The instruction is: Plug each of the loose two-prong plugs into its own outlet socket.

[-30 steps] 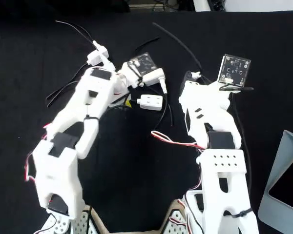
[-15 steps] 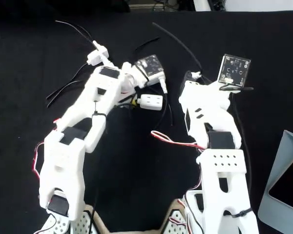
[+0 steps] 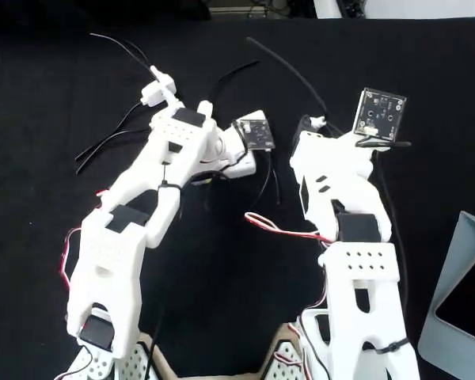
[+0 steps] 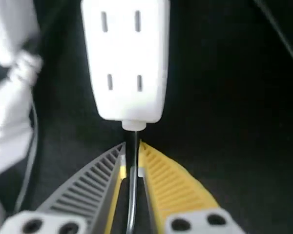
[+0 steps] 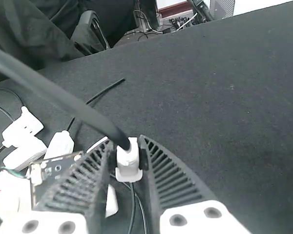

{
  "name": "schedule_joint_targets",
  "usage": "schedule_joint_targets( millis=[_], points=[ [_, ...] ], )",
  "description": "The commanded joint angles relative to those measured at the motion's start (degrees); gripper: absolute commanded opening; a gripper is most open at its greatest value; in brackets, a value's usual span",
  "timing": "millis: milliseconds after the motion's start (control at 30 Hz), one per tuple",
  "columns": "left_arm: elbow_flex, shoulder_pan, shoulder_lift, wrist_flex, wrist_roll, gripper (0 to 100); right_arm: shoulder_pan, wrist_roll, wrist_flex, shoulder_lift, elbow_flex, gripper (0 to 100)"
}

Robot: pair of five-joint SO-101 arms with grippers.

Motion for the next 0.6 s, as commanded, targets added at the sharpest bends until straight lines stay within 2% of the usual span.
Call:
schedule_joint_targets(
  millis=[0, 400, 567],
  points=[
    [-1.6, -0.3, -3.0, 7.6, -0.8, 3, 1.1, -0.5, -1.2, -1.2, -1.6, 1.1],
    [-0.3, -2.3, -9.4, 29.4, -0.4, 3, 0.6, -0.5, 0.9, -1.1, -1.9, 1.1],
    [6.2, -7.9, -16.0, 23.6, 5.9, 3, -1.2, -0.5, 2.9, -1.5, -2.2, 1.1]
  ],
)
